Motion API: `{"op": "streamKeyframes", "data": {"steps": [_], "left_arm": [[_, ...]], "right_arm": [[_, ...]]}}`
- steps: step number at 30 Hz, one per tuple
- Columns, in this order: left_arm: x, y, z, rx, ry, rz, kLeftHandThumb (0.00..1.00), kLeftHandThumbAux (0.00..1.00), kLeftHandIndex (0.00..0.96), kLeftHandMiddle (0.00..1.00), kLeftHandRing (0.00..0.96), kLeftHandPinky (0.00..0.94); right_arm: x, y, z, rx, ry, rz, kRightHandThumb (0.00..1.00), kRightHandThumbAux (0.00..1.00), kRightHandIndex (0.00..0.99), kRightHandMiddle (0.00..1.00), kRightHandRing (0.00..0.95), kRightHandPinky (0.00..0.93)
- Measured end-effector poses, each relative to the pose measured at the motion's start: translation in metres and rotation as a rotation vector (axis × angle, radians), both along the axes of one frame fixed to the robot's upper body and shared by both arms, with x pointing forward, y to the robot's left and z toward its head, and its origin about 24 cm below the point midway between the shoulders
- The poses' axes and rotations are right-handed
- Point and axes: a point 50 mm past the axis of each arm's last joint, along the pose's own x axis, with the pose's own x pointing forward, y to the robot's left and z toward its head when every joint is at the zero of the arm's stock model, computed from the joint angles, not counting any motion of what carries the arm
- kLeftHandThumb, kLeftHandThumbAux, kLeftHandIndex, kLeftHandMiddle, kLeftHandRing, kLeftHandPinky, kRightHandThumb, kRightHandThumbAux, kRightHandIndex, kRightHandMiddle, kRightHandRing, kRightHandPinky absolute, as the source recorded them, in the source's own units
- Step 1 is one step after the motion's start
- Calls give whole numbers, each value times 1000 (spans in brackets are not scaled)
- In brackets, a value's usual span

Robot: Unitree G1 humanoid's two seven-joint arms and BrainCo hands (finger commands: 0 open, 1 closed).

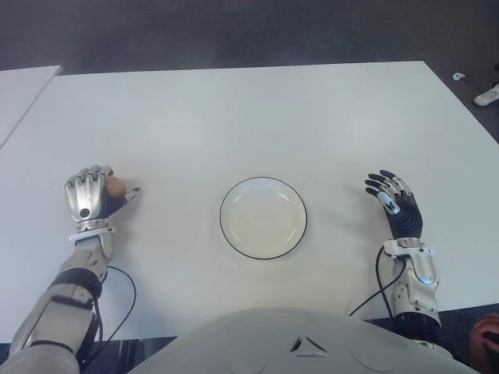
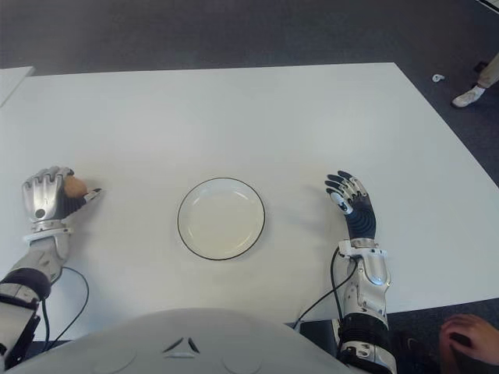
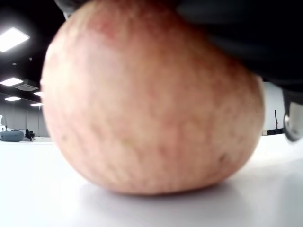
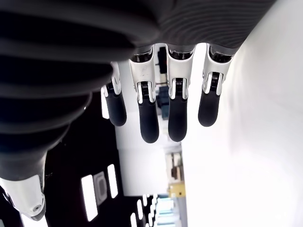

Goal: Put the apples into the plate.

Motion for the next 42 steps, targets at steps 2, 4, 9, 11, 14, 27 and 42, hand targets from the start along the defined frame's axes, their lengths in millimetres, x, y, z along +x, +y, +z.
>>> {"op": "streamKeyframes", "data": {"steps": [2,4,9,11,14,27,42], "left_arm": [[1,0,0,2,-2,2,739,683,445,812,819,845],[2,0,0,-1,-5,6,746,689,444,832,834,852],[2,0,0,-35,-20,2,751,693,444,862,856,863],[2,0,0,-49,-27,3,751,694,443,869,864,867],[2,1,0,-60,-39,2,752,694,443,875,870,860],[2,0,1,-79,-52,-17,750,696,442,881,870,860],[2,-4,3,-81,-85,-65,749,696,442,889,876,871]], "right_arm": [[0,-1,0,-1,-1,1,389,608,211,303,277,270],[0,-1,0,-2,-1,2,389,608,211,303,277,270],[0,-3,0,-4,3,1,389,608,211,303,277,270],[0,-3,-1,-4,6,1,389,608,211,303,277,270],[0,-3,-1,-3,9,-1,389,608,211,303,277,270],[1,-5,-3,1,14,0,389,608,211,303,277,270],[5,-5,-3,5,10,-1,389,608,211,303,277,270]]}}
